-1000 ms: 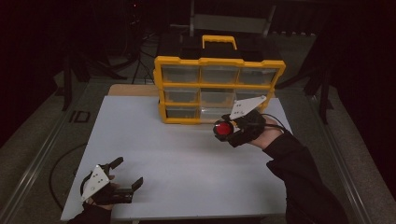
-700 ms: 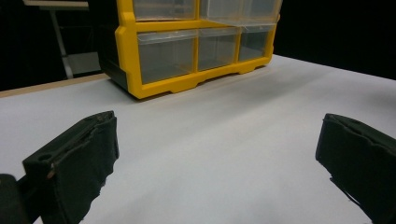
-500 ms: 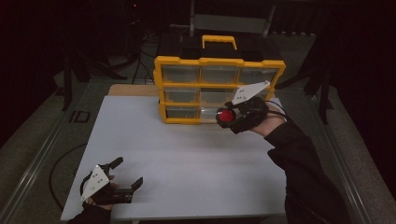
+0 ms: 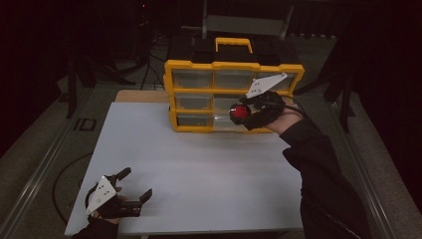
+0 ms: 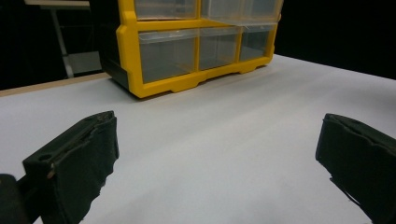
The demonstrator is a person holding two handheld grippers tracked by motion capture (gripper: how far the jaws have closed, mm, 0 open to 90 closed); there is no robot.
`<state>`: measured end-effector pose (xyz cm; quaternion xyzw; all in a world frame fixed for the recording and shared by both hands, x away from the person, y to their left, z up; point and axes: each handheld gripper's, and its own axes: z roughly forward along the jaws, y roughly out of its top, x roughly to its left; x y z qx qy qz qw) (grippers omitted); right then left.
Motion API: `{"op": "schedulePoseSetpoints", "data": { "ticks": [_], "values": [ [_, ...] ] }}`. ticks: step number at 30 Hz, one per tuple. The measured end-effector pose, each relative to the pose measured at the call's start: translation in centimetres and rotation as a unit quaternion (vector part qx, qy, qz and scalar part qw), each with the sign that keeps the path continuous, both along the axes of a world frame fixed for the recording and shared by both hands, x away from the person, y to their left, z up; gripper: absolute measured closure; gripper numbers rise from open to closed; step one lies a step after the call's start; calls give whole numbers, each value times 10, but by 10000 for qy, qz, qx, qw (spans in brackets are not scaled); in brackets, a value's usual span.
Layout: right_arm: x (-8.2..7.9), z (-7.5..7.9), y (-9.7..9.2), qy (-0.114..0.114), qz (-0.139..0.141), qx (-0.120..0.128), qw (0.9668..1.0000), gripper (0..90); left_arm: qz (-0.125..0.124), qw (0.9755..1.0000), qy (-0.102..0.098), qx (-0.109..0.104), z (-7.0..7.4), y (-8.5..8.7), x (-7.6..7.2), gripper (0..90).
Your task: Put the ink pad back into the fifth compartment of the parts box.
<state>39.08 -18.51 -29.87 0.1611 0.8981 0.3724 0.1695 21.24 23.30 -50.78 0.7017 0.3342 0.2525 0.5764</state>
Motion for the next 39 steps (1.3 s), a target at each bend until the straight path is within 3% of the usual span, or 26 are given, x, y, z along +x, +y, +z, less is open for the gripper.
{"op": "schedulePoseSetpoints", "data": {
  "ticks": [17, 27, 39],
  "values": [
    [23, 3, 9, 49, -221, 112, 9997, 303, -27, 10000, 7, -11, 0, 0, 0, 0],
    [43, -9, 13, 254, -417, 132, 9987, 302, -53, 10000, 18, 1, -1, 0, 1, 0],
    [55, -24, 17, 428, -596, 99, 9973, 302, -70, 10000, 45, 13, -2, -1, 1, 0]
  ]
}}
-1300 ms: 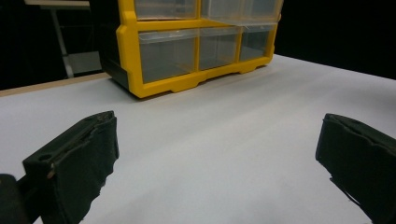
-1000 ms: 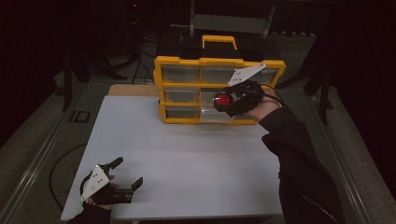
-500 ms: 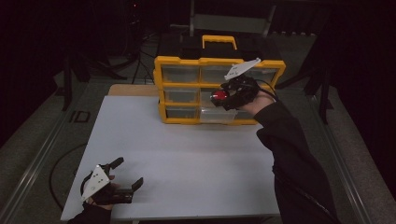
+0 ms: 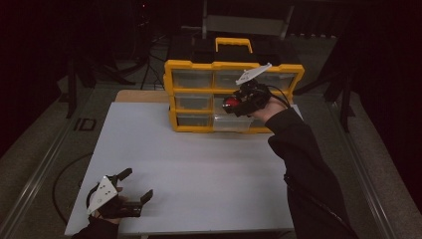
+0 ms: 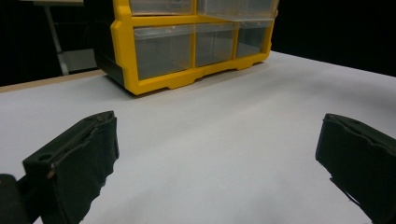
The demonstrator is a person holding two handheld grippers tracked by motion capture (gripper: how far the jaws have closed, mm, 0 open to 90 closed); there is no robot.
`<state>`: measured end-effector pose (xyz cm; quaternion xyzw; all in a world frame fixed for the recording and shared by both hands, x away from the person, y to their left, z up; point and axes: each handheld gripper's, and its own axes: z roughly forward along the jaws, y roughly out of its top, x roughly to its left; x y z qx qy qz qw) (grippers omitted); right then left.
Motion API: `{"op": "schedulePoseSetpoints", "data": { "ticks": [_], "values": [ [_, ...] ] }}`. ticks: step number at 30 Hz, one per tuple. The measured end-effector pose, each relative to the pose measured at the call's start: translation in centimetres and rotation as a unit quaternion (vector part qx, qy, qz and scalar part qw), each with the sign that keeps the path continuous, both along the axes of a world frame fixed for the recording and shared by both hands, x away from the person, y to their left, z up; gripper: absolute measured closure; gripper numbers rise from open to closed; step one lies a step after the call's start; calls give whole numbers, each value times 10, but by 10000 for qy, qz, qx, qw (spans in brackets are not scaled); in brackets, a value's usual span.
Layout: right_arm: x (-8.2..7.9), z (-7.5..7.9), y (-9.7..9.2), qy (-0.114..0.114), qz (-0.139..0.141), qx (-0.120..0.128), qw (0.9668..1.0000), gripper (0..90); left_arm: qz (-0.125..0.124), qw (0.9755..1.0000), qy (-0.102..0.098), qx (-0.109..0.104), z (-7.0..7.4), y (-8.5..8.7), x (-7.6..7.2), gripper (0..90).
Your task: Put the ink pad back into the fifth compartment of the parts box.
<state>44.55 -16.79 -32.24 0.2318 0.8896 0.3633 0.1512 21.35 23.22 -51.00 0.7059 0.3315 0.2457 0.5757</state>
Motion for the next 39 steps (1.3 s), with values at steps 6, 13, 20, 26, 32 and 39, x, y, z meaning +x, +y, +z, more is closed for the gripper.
{"op": "schedulePoseSetpoints", "data": {
  "ticks": [6, 13, 20, 26, 32, 39],
  "values": [
    [3, -3, 2, 47, -23, 13, 10000, 301, -1, 10000, 2, 19, 0, 0, 0, 0],
    [3, -3, 1, 69, 43, 84, 9999, 263, -5, 10000, 7, 34, 0, 0, 0, 0],
    [1, 2, 2, 84, -68, 155, 9998, 100, 4, 10000, 0, 43, 0, 0, 0, 0],
    [-2, 3, 1, 130, -67, 239, 9996, 92, 6, 10000, 13, 45, 0, 0, 0, 0],
    [-3, 1, 0, 160, -56, 255, 9995, 85, 8, 10000, 3, 55, 0, 0, 0, 0],
    [-6, 1, -2, 168, -97, 319, 9993, 78, 9, 10000, 2, 61, 0, 0, 0, 0]
  ]
}}
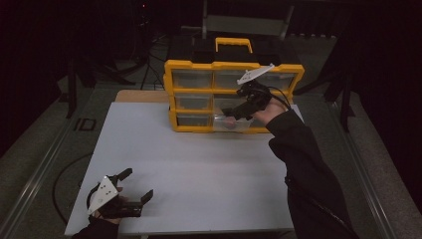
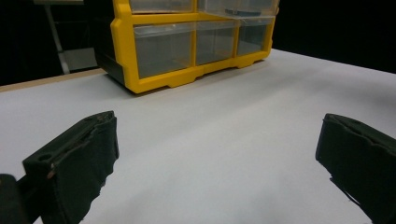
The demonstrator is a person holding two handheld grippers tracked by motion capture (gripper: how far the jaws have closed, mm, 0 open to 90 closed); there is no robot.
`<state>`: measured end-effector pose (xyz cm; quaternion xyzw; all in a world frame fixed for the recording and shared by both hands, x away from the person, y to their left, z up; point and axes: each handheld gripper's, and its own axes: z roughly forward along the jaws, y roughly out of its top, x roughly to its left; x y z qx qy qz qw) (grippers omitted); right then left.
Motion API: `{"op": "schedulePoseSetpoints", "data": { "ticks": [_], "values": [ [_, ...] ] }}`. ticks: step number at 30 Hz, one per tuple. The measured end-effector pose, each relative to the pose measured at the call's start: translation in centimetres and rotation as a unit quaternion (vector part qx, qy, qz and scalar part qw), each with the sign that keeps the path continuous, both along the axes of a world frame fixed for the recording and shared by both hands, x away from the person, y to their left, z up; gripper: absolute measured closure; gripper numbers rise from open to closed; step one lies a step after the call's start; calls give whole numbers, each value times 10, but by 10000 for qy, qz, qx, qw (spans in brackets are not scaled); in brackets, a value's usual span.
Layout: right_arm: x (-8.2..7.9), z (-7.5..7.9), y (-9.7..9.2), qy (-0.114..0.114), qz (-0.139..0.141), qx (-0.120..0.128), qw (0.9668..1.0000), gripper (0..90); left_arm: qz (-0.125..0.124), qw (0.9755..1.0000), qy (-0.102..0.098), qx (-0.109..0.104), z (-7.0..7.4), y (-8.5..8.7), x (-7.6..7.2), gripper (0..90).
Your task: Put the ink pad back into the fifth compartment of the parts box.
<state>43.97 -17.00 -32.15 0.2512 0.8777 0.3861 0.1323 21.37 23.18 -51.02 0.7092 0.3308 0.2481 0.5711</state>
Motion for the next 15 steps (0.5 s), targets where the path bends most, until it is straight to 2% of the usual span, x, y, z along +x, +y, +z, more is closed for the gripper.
{"op": "schedulePoseSetpoints", "data": {
  "ticks": [10, 15],
  "values": [
    [-5, -2, -5, -110, 36, -62, 9999, 79, -16, 10000, -3, 24, 0, -1, -1, 0],
    [-8, 1, -8, -100, -15, 1, 9999, 79, -4, 10000, 1, 5, 0, -1, 0, 0]
  ]
}}
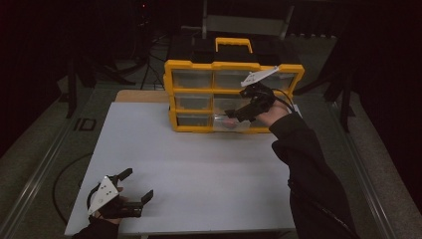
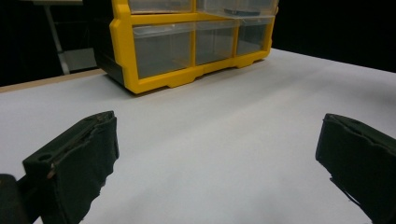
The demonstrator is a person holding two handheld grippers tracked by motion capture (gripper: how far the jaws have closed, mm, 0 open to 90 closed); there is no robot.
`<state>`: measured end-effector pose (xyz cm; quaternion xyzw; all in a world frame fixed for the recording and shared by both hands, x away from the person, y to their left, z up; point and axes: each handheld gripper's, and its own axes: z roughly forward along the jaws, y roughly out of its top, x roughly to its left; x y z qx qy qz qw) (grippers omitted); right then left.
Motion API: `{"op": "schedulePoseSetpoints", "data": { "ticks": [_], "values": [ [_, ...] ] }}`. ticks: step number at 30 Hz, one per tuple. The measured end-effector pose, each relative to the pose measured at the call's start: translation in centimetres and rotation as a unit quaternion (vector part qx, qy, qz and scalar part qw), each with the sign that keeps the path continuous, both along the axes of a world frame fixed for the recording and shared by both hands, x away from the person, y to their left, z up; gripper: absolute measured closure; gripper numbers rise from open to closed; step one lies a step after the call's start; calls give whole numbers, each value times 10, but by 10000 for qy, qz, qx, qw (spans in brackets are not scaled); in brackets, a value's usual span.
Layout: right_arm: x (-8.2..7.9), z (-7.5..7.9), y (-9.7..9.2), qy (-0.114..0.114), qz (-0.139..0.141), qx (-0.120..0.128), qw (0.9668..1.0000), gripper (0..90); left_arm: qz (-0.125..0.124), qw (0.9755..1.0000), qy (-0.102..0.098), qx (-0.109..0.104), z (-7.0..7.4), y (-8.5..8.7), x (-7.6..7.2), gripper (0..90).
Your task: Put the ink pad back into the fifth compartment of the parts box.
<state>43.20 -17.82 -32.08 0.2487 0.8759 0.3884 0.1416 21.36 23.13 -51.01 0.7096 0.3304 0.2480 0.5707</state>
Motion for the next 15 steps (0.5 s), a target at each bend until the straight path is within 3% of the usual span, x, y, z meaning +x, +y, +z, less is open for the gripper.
{"op": "schedulePoseSetpoints", "data": {
  "ticks": [15],
  "values": [
    [-11, 2, -25, -172, -310, 85, 9993, 83, -1, 10000, 9, -3, 0, -1, 0, 0]
  ]
}}
